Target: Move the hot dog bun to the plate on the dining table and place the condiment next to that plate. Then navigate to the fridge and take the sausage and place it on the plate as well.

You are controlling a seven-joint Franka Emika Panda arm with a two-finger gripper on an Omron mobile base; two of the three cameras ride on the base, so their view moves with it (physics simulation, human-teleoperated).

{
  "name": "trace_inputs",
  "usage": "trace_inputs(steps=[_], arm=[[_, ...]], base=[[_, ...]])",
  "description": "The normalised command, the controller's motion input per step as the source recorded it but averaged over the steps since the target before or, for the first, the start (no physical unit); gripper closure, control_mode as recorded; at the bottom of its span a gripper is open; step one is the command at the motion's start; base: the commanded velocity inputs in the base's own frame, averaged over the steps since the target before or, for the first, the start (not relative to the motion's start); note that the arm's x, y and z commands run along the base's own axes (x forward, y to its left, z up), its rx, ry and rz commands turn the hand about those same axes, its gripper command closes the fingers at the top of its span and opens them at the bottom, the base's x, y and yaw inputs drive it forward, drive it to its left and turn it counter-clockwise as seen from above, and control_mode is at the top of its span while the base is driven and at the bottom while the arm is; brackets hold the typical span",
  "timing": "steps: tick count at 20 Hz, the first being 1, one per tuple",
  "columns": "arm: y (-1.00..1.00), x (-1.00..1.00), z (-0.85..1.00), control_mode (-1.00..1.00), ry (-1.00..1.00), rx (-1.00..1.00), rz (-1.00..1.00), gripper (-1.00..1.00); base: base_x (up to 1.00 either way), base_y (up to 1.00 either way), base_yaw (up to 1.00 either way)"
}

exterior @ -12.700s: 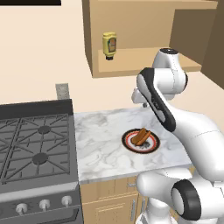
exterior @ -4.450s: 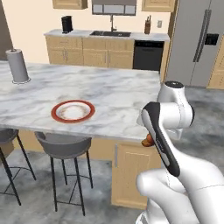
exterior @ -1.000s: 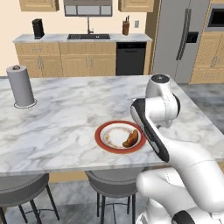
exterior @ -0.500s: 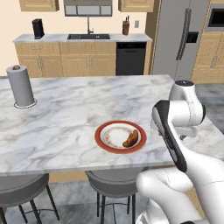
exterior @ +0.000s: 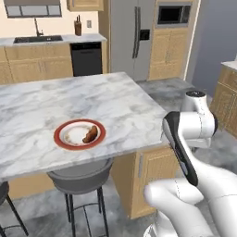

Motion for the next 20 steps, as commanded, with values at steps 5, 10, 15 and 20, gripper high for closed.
trace_inputs(steps=[5,10,15,20], arm=[[0.00,0.00,0.00,1.00,0.00,0.00,0.00,-1.00],[0.00,0.00,0.00,1.00,0.00,0.00,0.00,-1.00],[0.00,0.00,0.00,1.00,0.00,0.00,0.00,-1.00],[0.00,0.00,0.00,1.00,0.00,0.00,0.00,-1.00]], base=[[0.00,-0.04,-0.99],[0.00,-0.12,-1.00],[0.01,-0.43,-0.95],[0.29,-0.54,-0.83]])
